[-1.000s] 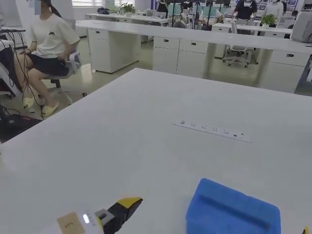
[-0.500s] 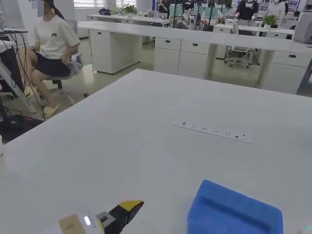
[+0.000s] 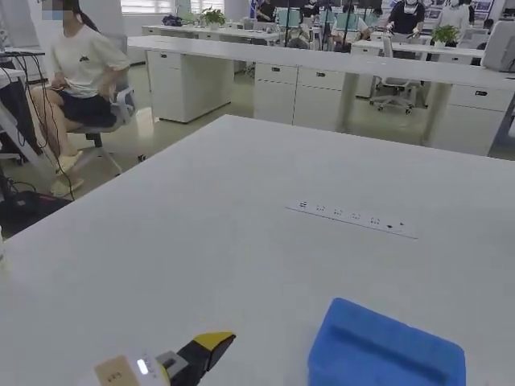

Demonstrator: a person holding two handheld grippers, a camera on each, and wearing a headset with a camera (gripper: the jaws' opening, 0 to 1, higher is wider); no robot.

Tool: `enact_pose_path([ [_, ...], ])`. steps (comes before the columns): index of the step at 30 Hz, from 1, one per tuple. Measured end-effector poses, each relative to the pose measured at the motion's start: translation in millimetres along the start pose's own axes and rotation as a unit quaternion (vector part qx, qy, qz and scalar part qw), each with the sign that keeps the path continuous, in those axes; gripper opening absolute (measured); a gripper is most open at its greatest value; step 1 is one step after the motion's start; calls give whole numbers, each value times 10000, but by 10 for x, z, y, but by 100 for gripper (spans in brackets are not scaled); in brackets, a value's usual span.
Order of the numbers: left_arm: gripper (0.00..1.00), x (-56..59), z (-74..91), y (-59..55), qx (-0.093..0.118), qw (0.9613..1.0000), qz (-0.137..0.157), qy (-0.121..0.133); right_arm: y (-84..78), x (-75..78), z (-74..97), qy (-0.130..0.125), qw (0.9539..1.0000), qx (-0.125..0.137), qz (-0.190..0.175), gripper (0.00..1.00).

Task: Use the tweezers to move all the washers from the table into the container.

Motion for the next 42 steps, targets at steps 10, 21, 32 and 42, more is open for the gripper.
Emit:
enact_pose_path([
  [10, 89, -9, 4, 9, 30, 10000, -11, 25, 22, 114, 35, -373, 9974, 240, -569, 2],
  [21, 89, -7, 6, 5, 21, 10000, 21, 16, 287, 184, 211, -543, 9927, 629, -870, 3],
  [32, 88, -7, 3, 8, 24, 10000, 28, 17, 529, 263, 291, -584, 9927, 781, -704, 3],
  [42, 88, -8, 8, 9, 32, 10000, 41, 18, 677, 479, 318, -695, 9900, 983, -740, 3],
])
Point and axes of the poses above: the centre of the closed fingertips' face, and the gripper's own axes: z roughly backward along the fingers, x roughly to its right, y roughly out of its top, the point moved 1 cm from there along z, roughly backward along the fingers, and after that the axes turned 13 degrees about x, right-handed, at the moved point
